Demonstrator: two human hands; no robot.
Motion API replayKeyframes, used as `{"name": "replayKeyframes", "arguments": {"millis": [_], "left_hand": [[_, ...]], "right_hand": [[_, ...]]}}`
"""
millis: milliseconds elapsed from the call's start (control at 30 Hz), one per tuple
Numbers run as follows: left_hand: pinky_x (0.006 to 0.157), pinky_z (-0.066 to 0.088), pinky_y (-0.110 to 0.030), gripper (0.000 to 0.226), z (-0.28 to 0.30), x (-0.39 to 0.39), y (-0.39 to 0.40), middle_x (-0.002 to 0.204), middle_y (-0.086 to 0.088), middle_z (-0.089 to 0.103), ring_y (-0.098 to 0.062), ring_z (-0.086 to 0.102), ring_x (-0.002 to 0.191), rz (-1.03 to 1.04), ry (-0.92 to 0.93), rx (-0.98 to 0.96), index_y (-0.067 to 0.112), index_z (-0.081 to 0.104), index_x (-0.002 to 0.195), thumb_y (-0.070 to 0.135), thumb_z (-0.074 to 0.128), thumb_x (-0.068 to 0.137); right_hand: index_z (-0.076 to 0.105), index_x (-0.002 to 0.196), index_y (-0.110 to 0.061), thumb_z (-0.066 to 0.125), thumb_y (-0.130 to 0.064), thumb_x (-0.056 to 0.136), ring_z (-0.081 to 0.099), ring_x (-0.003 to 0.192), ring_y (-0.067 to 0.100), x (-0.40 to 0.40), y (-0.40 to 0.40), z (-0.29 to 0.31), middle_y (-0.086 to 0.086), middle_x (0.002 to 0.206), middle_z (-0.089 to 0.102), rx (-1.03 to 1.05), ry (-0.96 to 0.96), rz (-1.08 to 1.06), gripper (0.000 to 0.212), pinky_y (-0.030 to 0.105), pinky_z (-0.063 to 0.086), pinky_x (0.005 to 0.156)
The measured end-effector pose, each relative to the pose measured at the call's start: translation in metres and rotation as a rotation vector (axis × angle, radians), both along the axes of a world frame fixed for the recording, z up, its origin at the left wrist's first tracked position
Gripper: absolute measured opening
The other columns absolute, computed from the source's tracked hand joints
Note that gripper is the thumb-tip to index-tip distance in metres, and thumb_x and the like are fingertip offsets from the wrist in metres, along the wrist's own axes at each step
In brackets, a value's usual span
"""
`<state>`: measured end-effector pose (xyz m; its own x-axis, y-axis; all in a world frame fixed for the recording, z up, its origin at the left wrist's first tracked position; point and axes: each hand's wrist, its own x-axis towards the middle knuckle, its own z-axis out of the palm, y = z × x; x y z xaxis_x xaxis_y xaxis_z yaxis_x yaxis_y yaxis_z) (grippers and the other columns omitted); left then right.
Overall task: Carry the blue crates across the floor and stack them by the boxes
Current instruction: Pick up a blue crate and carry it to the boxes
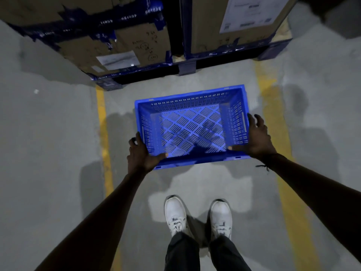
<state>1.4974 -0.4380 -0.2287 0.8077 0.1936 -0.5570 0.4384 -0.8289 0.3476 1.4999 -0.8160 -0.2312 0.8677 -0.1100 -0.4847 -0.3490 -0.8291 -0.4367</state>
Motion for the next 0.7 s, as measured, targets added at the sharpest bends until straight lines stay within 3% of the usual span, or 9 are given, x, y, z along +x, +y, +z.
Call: {"name": "replayKeyframes", "arguments": {"millis": [67, 267, 433, 600, 700], "left_hand": [[0.103, 0.046, -0.057, 0.132, 0.053, 0.004, -0.012, 0.151, -0.012, 0.031, -0.039, 0.048, 0.134, 0.025, -0.039, -0.027, 0.016, 0.015, 0.158, 0.063, 0.088, 0.058], [0.098, 0.051, -0.053, 0.113, 0.246, -0.006, -0.038, 0.141, -0.012, 0.041, -0.033, 0.053, 0.127, 0.017, -0.21, -0.166, 0.012, 0.027, 0.153, 0.055, 0.086, 0.067], [0.091, 0.051, -0.039, 0.095, 0.399, -0.03, -0.052, 0.133, -0.01, 0.049, -0.025, 0.056, 0.116, -0.042, -0.338, -0.275, 0.011, 0.036, 0.149, 0.044, 0.086, 0.076], [0.084, 0.052, -0.036, 0.081, 0.511, -0.055, -0.063, 0.122, -0.003, 0.054, -0.017, 0.057, 0.104, -0.119, -0.42, -0.308, 0.012, 0.042, 0.142, 0.045, 0.082, 0.079], [0.081, 0.052, -0.033, 0.074, 0.553, -0.07, -0.066, 0.118, 0.001, 0.059, -0.013, 0.059, 0.1, -0.148, -0.455, -0.354, 0.014, 0.044, 0.139, 0.043, 0.081, 0.081]], "right_hand": [[0.013, 0.155, -0.023, 0.087, -0.063, 0.049, 0.021, 0.145, 0.041, 0.005, 0.004, 0.051, 0.011, 0.161, 0.013, 0.051, -0.049, -0.001, 0.135, 0.063, 0.039, 0.103], [0.021, 0.154, -0.012, 0.089, -0.05, 0.061, 0.027, 0.145, 0.031, -0.003, 0.014, 0.245, 0.012, 0.157, 0.021, 0.147, -0.176, -0.03, 0.121, 0.044, 0.035, 0.112], [0.03, 0.151, -0.011, 0.088, -0.049, 0.063, 0.038, 0.137, 0.027, -0.041, 0.006, 0.393, 0.011, 0.151, 0.034, 0.207, -0.273, -0.081, 0.112, 0.027, 0.032, 0.11], [0.041, 0.144, -0.008, 0.088, -0.044, 0.066, 0.05, 0.126, 0.031, -0.097, -0.01, 0.5, 0.014, 0.142, 0.044, 0.202, -0.405, -0.131, 0.098, 0.041, 0.042, 0.107], [0.047, 0.14, -0.01, 0.089, -0.039, 0.067, 0.053, 0.122, 0.03, -0.133, -0.016, 0.54, 0.012, 0.138, 0.048, 0.199, -0.459, -0.19, 0.089, 0.036, 0.045, 0.101]]}}
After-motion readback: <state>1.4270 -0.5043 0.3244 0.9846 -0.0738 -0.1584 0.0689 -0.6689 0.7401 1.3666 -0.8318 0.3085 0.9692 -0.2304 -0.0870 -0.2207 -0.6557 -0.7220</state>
